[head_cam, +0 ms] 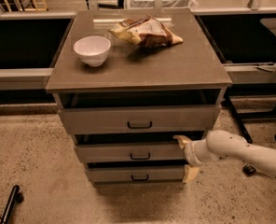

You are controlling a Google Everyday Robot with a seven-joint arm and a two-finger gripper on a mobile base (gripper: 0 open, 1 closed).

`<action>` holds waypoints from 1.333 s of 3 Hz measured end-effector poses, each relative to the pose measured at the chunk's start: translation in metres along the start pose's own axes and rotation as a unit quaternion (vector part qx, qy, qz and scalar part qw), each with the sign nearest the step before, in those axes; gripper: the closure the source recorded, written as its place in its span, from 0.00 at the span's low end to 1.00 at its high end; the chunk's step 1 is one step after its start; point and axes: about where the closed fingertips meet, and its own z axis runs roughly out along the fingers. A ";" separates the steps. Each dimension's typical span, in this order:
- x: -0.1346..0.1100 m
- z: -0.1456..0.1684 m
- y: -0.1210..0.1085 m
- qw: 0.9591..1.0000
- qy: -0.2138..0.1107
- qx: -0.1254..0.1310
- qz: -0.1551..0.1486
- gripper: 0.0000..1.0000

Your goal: Open middle drawer

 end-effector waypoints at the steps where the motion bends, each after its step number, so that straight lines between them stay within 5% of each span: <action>1: 0.013 0.011 -0.017 1.000 0.000 0.012 -0.016 0.00; 2: 0.025 0.030 -0.029 1.000 -0.013 0.012 -0.015 0.00; 4: 0.042 0.061 -0.034 1.000 -0.024 -0.007 0.010 0.24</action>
Offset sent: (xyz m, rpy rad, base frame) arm 0.0725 -0.0099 -0.0403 0.0523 -0.0315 0.0262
